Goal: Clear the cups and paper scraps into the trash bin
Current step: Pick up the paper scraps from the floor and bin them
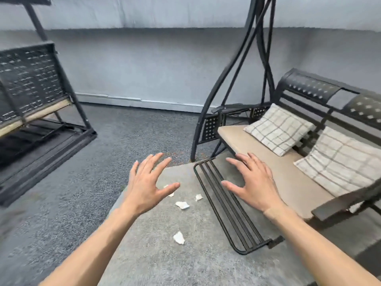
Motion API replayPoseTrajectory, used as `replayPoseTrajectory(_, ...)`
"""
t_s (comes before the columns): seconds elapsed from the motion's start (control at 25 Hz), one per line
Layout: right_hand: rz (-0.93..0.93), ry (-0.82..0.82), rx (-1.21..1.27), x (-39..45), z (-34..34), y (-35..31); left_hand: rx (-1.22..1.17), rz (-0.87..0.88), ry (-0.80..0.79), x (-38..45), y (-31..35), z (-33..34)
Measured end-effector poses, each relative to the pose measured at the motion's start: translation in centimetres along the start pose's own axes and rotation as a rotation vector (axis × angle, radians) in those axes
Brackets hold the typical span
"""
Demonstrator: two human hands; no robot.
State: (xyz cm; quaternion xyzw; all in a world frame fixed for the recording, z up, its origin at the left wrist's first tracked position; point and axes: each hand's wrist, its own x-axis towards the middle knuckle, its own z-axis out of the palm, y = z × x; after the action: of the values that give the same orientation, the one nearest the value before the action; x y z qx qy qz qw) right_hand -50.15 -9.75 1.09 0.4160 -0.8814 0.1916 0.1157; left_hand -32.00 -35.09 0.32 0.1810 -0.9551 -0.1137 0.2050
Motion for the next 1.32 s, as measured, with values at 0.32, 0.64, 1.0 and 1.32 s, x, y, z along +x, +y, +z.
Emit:
replayPoseTrajectory(0.32,-0.133,-0.029,0.067,11.5,9.4,-9.8,0.079,-0.140,-0.005,1.6,-14.8,-1.4)
replayPoseTrajectory(0.64,-0.184,-0.013,0.086,25.1,17.2,-10.3,0.099,-0.145,0.004,12.1,-23.2,0.9)
replayPoseTrajectory(1.0,-0.084,-0.036,0.077,40.0,22.9,-7.7,0.113,-0.085,-0.042,28.8,-30.1,4.3)
replayPoseTrajectory(1.32,0.177,-0.019,0.059,44.9,27.4,-5.1,0.027,0.087,-0.117,40.6,-34.4,9.7)
